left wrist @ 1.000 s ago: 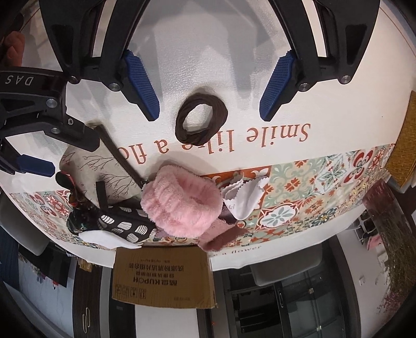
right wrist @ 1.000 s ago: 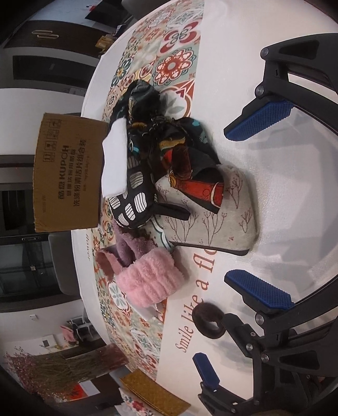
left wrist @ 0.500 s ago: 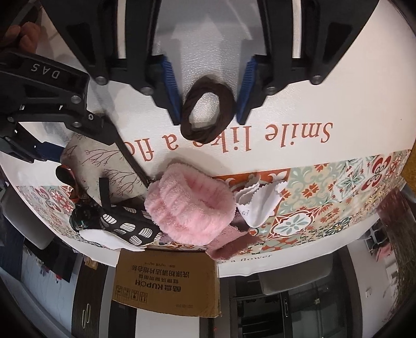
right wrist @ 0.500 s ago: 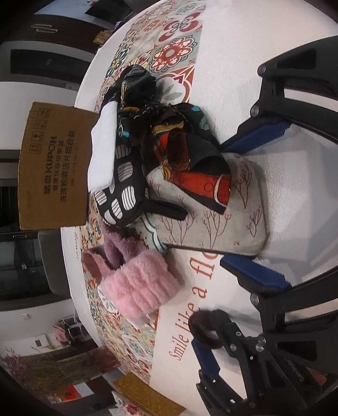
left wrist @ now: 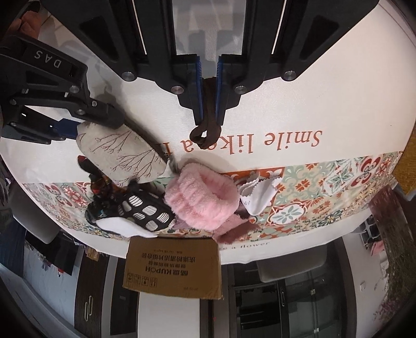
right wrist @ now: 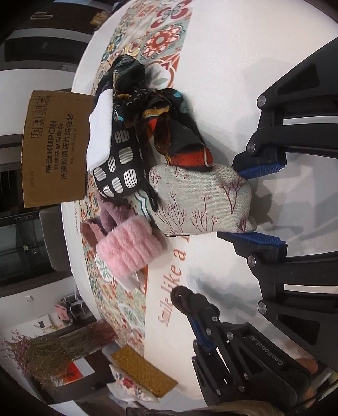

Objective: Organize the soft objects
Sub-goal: 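Lift the hair tie and beige pouch with both tools over the cardboard box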

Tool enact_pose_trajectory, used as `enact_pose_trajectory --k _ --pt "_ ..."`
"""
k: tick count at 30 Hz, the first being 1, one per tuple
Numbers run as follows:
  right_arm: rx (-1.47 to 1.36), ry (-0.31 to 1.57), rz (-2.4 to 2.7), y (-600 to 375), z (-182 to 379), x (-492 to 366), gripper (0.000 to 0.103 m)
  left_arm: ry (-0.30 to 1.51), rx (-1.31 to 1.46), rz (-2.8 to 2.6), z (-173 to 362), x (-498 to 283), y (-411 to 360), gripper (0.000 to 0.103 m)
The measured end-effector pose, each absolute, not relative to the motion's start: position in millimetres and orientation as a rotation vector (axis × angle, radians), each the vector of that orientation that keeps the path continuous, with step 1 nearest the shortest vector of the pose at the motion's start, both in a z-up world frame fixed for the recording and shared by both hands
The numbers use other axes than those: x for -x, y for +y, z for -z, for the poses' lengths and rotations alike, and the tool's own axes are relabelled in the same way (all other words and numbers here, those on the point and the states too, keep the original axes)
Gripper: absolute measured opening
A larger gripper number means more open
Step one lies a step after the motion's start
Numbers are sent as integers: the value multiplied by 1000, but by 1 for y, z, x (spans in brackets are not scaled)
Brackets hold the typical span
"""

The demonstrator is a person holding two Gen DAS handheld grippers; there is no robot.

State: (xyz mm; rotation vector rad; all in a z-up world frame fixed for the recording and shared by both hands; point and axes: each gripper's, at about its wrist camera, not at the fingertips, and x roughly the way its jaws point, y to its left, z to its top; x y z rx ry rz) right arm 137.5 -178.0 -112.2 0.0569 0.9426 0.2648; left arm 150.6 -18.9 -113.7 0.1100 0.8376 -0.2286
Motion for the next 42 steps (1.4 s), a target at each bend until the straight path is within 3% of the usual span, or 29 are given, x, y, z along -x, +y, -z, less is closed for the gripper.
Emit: enact_pose_trajectory --k 17,42 --pt "-104 747 -261 -192 30 -117 37 677 -77 226 30 -135 -23 10" --pt "-122 561 -170 -249 -71 -231 37 524 -105 292 -71 -263 -79 10"
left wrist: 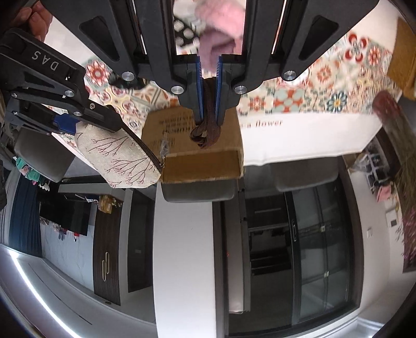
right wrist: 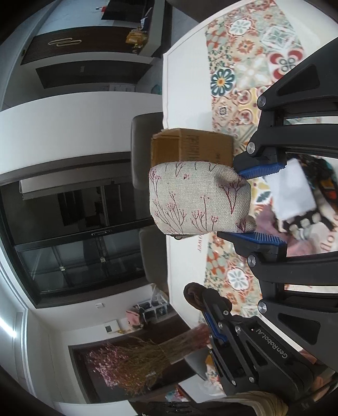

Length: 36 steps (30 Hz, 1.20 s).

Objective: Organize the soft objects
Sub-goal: 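Lift the hair tie and beige pouch with both tools over the cardboard box, then open both tools to drop the hair tie and pouch into the box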

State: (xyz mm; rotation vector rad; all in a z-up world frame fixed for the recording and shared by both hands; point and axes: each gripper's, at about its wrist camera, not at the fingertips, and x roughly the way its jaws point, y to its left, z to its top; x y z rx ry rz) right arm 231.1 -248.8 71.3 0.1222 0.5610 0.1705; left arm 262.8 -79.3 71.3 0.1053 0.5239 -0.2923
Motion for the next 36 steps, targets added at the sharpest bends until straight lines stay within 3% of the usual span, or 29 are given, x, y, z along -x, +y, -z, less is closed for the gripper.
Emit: enact_pose_trajectory --k 14,36 --pt "-144 643 -143 -282 -76 -337 37 554 -140 311 -84 -369 -115 10" --pt "-105 880 -236 -291 -39 -463 38 719 -224 341 -53 -491 -150 12"
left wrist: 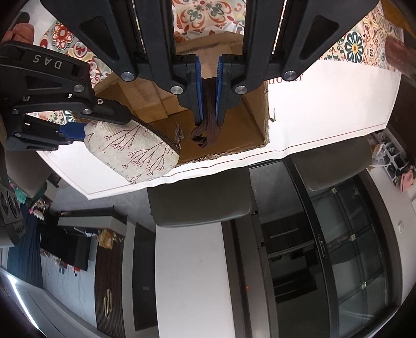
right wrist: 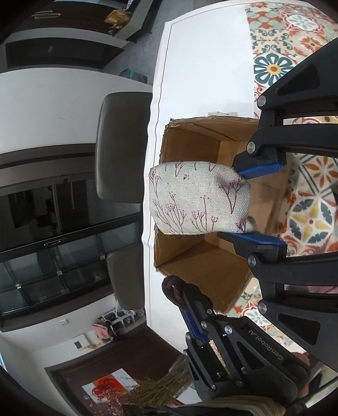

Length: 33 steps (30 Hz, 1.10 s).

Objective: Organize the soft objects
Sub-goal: 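Open both tools to drop the hair tie and pouch into the box, then move both tools back toward the remaining pile of soft items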

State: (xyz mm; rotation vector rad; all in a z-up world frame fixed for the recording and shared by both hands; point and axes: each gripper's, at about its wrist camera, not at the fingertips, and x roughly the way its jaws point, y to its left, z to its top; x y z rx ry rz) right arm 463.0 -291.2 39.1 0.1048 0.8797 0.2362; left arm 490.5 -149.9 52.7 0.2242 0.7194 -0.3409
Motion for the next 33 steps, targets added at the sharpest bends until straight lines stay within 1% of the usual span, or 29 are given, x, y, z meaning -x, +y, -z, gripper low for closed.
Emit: enact_pose_trajectory --k 4,6,7,11,12,13,15,17,21,25,33 --pt "-116 910 -253 -293 -31 -474 38 733 -245 349 -47 -496 -156 12" --pt "-110 919 -255 -294 -27 -478 38 737 -253 347 -45 -498 -156 22" --pt "-109 920 -256 -295 -26 -480 41 737 -253 347 -45 -499 -157 25" --pt "-120 932 -259 -298 -20 -485 43 732 -259 345 -45 -499 -157 41" --pt "-119 934 -254 -299 -19 -485 48 730 -260 343 -45 -500 -158 45" --pt "-119 938 -247 -300 -18 -487 53 729 -260 339 -46 -500 -157 47" --pt "-123 947 -240 -300 -19 -487 57 726 -260 323 -47 -500 -155 59" --pt "-115 957 -231 -299 -19 -487 58 724 -256 314 -49 -499 -153 65" --pt "-99 963 -212 -299 -22 -486 59 719 -253 299 -53 -495 -150 68" --pt "-88 945 -149 -302 -31 -479 60 727 -224 266 -60 -489 -142 68" --pt "-89 855 -96 -293 -60 -429 60 707 -203 224 -77 -440 -122 68"
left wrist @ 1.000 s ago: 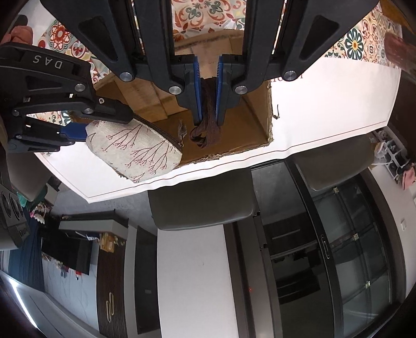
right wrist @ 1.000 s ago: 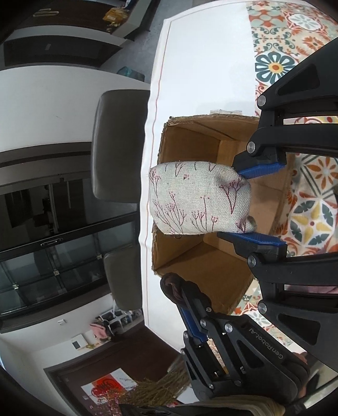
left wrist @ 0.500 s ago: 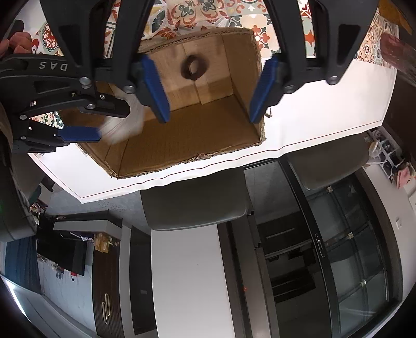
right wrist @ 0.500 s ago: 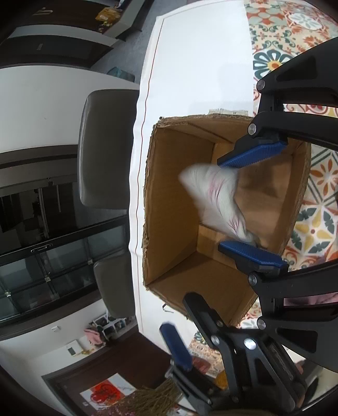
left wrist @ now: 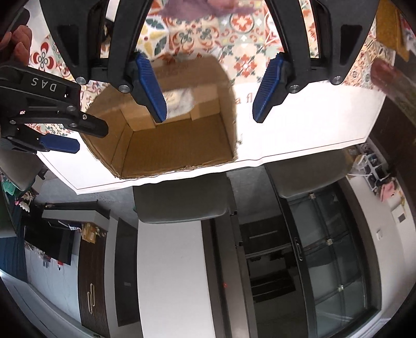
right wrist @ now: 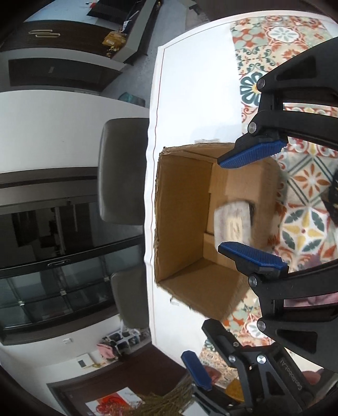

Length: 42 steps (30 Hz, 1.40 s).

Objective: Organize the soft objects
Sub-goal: 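Move both tools back toward the remaining pile of soft items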

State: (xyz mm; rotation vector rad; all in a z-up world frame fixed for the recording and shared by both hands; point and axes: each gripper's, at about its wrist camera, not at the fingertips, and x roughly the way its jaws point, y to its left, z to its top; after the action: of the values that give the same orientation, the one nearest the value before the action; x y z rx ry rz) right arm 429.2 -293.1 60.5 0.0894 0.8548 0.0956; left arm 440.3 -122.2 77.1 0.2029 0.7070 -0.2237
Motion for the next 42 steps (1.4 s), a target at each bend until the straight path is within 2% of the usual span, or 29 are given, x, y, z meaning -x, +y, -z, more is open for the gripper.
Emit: enact_pose_trajectory --k 18,30,42 --pt "-87 782 -183 -227 -69 -310 60 628 -247 231 -92 -308 -64 69" --pt "-59 751 -158 -200 -44 -240 60 639 -304 263 -59 -245 -45 69" --pt "-67 732 -100 -204 -5 -196 60 730 -332 324 -5 -216 -46 69"
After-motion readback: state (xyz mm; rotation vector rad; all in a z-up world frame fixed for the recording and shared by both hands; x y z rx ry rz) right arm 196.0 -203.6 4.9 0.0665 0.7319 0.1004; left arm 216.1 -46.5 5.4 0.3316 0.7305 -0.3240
